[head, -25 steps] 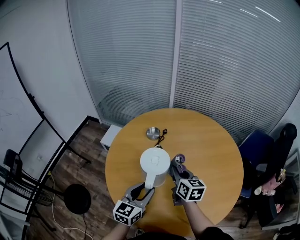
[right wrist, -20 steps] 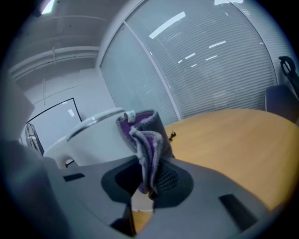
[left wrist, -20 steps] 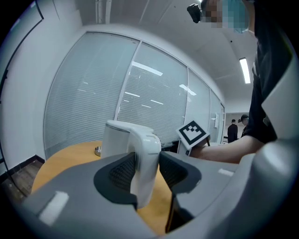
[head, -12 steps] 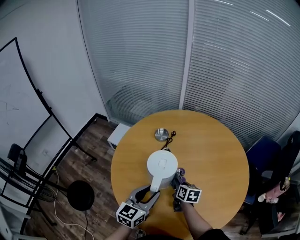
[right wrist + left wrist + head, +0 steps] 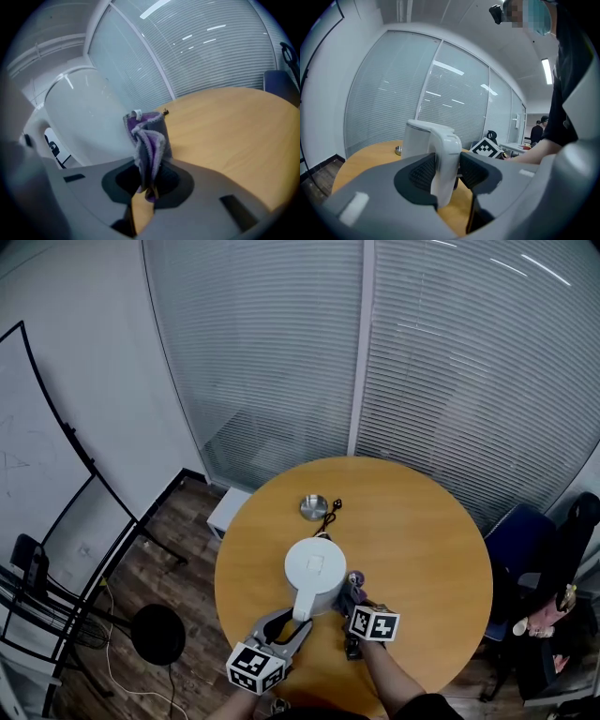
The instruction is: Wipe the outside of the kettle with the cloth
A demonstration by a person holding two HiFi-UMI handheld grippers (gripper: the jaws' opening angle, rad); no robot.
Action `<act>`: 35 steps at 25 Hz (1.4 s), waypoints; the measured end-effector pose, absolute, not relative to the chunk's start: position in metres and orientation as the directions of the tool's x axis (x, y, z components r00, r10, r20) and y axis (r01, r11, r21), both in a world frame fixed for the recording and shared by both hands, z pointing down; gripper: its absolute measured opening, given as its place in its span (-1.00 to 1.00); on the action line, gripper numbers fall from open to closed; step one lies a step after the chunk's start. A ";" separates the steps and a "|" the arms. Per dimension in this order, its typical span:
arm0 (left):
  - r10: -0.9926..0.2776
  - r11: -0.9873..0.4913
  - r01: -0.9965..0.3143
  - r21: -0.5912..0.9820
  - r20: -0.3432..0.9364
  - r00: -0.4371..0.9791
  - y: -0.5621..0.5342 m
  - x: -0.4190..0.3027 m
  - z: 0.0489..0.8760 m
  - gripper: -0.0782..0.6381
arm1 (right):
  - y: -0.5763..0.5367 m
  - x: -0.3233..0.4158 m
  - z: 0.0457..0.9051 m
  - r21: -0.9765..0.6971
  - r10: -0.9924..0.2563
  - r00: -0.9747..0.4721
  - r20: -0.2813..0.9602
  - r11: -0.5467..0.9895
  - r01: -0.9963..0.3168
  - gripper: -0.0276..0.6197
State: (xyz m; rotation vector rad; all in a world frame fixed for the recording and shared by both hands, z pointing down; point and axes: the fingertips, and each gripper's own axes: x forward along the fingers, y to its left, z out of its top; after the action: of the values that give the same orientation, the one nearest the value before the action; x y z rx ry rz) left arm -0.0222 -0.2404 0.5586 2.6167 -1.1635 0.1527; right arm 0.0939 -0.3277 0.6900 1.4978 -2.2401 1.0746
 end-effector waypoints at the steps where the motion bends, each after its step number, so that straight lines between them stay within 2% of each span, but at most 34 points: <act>1: -0.712 -0.640 -0.741 0.205 0.206 0.672 -0.240 -0.022 0.559 -0.31 | -0.330 0.096 0.680 -0.441 -0.713 -0.447 0.541 0.213 -0.872 -0.74; 10: -0.715 -0.637 -0.742 0.208 0.200 0.670 -0.240 -0.022 0.559 -0.31 | -0.367 0.114 0.546 -0.425 -0.842 -0.477 0.250 0.347 -0.836 -0.74; 15: -0.723 -0.629 -0.747 0.214 0.194 0.664 -0.240 -0.022 0.559 -0.31 | -0.390 0.112 0.497 -0.452 -0.847 -0.516 0.126 0.414 -0.790 -0.74; 19: -0.727 -0.624 -0.750 0.219 0.190 0.660 -0.241 -0.021 0.559 -0.31 | -0.397 0.099 0.491 -0.491 -0.784 -0.617 0.065 0.513 -0.704 -0.74; 25: -0.729 -0.620 -0.750 0.231 0.184 0.659 -0.239 -0.021 0.558 -0.30 | -0.396 0.089 0.522 -0.564 -0.701 -0.710 0.067 0.560 -0.607 -0.74; 35: -0.731 -0.616 -0.747 0.251 0.173 0.660 -0.241 -0.022 0.559 -0.29 | -0.397 0.088 0.625 -0.647 -0.685 -0.692 0.228 0.425 -0.633 -0.74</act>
State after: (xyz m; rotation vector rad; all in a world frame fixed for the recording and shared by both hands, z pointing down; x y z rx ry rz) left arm -0.0222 -0.2407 0.5588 2.5786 -1.1801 0.0770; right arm 0.0881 -0.3974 0.6246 1.2553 -2.7103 1.1814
